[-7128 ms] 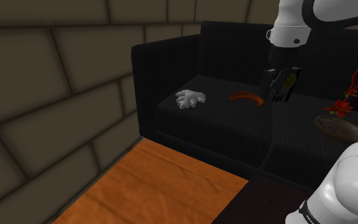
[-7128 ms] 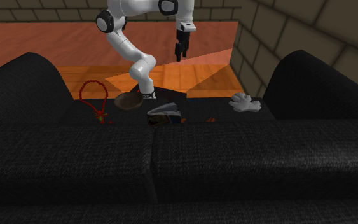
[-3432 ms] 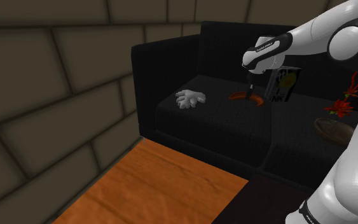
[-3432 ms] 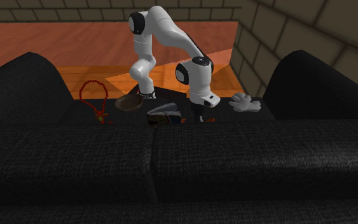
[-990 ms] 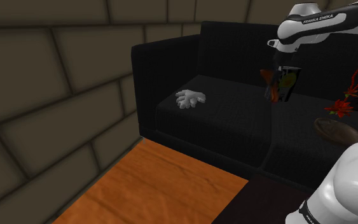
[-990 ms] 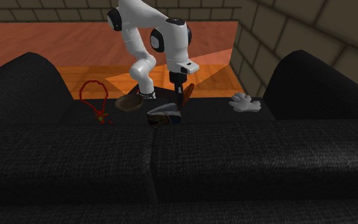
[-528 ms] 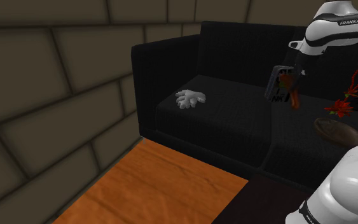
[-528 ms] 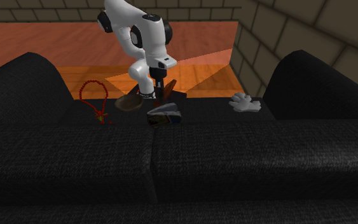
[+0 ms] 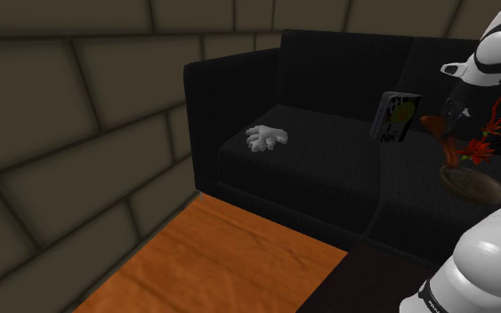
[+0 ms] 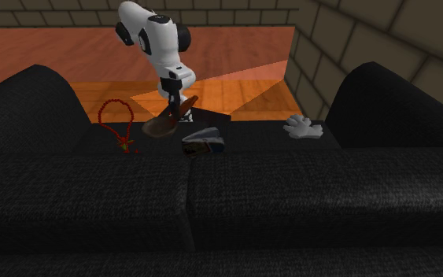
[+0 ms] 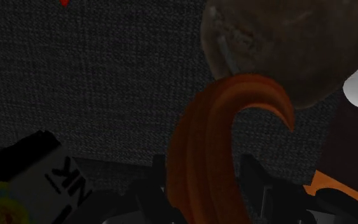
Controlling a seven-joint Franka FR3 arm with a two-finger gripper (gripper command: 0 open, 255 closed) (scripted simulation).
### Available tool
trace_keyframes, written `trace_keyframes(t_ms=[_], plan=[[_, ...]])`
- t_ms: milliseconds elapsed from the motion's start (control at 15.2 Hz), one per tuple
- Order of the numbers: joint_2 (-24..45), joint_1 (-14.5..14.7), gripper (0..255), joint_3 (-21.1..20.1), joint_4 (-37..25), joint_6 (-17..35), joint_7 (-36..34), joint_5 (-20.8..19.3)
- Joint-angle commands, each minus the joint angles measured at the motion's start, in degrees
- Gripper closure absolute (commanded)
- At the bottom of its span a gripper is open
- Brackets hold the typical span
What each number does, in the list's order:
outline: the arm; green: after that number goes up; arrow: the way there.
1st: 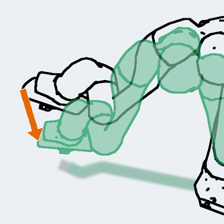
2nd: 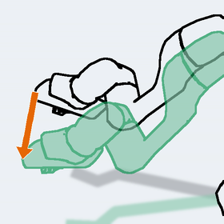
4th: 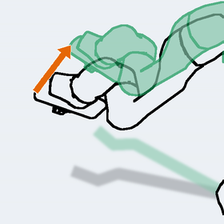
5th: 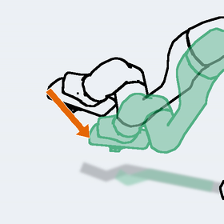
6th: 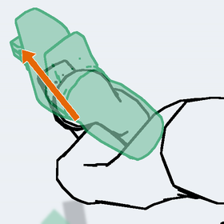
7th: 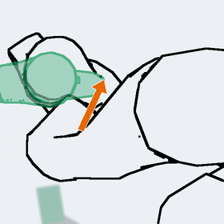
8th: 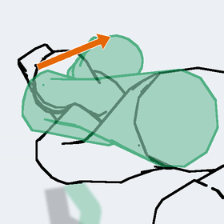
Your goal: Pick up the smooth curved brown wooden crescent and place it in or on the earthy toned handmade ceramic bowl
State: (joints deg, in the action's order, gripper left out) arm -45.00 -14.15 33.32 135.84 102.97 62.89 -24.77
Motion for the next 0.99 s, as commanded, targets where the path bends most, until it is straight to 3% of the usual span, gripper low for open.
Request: trace_keyframes(t_ms=[0, 396, 924], plan=[[-3.6, -2.1, 255, 0.3, 1.4, -1.9, 1.8, -1.4], [-13.6, -8.9, 255, 1.7, 4.3, -8.1, 8.2, -5.4], [-14.7, -10.1, 255, 4.5, 10.4, -3.0, 7.7, -8.0]])
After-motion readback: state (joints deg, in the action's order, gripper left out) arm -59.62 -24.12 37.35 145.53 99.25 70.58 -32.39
